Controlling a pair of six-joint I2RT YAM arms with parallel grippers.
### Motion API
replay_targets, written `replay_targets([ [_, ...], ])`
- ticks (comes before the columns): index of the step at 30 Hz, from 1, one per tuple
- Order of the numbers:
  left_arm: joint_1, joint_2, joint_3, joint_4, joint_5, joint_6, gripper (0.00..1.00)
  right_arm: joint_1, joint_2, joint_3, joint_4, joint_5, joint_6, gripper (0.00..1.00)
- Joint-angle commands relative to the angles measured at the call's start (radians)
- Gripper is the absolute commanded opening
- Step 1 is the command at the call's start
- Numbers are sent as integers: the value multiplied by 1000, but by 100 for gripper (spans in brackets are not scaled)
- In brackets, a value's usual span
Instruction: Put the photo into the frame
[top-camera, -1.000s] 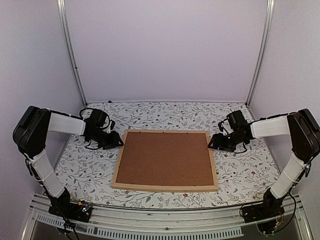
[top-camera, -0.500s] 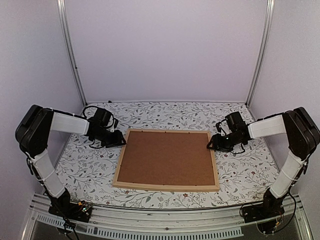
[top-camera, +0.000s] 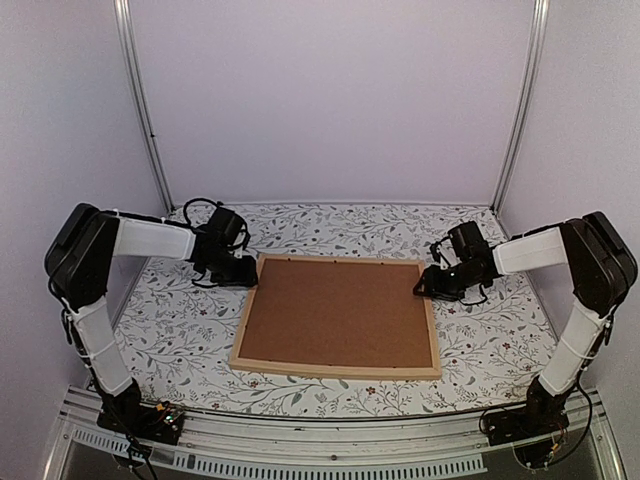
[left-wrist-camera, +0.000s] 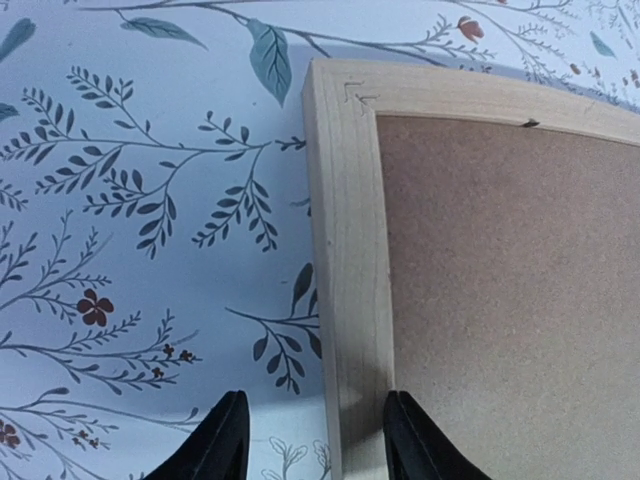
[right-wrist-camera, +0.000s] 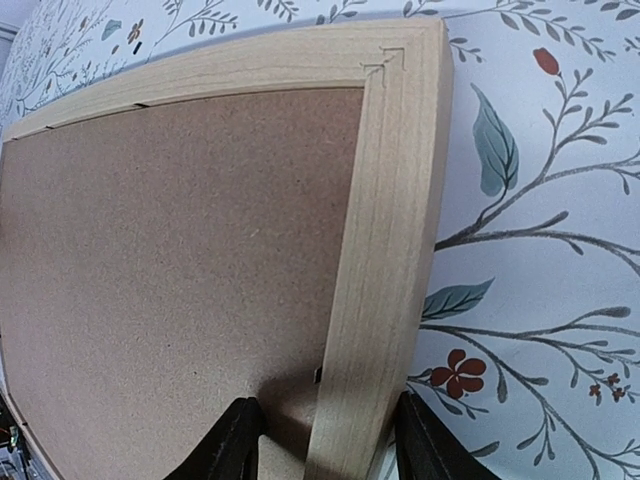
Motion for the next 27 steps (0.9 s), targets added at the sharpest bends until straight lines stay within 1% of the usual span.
replay_targets([
  [1, -103, 108, 22, -99, 2, 37, 48, 25, 83, 2, -39, -7, -15, 48],
  [9, -203, 181, 69, -152, -81, 17, 48, 33, 103, 9, -38, -10, -17, 47],
  [12, -224, 196, 71, -174, -119, -2, 48, 33, 105, 7, -38, -9, -18, 46],
  [16, -226, 116, 51, -162, -144, -12, 50, 34, 100, 0, -37, -5, -19, 46],
  [20, -221, 10, 36, -131, -135, -14, 55, 33, 99, -6, -26, -15, -13, 46],
  [23, -190, -65, 3, -89, -81, -29, 60, 33, 98, -11, -19, -19, -7, 46],
  [27, -125, -138, -66, -26, -3, -50, 61, 33, 95, -18, -19, -19, -8, 46],
])
